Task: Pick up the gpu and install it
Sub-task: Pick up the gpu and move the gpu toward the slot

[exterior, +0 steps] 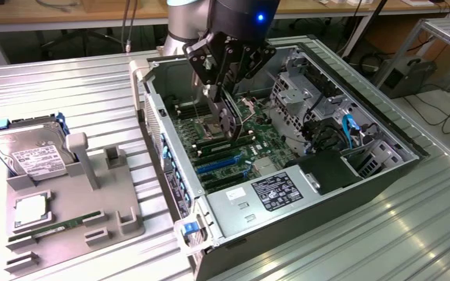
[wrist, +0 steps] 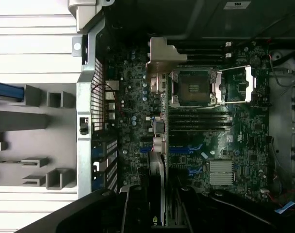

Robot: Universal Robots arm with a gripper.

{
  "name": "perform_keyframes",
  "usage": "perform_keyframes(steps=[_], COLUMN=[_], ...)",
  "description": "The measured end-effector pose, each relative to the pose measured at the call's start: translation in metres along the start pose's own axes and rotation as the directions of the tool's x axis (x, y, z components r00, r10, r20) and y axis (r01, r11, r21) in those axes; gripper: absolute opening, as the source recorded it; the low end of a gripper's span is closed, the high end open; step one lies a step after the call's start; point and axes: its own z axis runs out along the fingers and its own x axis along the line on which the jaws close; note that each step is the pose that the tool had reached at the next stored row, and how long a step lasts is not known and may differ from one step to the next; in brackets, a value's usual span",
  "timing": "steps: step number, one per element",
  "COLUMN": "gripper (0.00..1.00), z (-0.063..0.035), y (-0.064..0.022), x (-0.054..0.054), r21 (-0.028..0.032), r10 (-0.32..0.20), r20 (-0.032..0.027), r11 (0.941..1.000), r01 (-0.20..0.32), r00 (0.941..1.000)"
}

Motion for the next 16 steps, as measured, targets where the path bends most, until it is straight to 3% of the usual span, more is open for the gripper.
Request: perform_keyframes(steps=[5,8,12,14,16], gripper=[0.26,0.26,0.26,0.26,0.26], z=[0.0094,0.0143,0.0179,0.0212,0.0234], y=[-0.0007,-0.0010,-0.0013,-0.0016,-0.0018], x=[-0.002,-0.012,-0.033,-0.050,-0.060], r21=[0.0000,-0.0001,0.0000,-0.0001,-0.0002], r10=[0.000,0.000,0.001,0.002,0.002], r20=[-0.0002,-0.0040,-0.0158,-0.0250,-0.0291], r11=[1.0000,1.0000,1.0000,1.0000,1.0000], r01=[0.000,0.000,-0.001,-0.002,-0.002], r00=[1.0000,1.0000,0.9999,0.9997,0.9996])
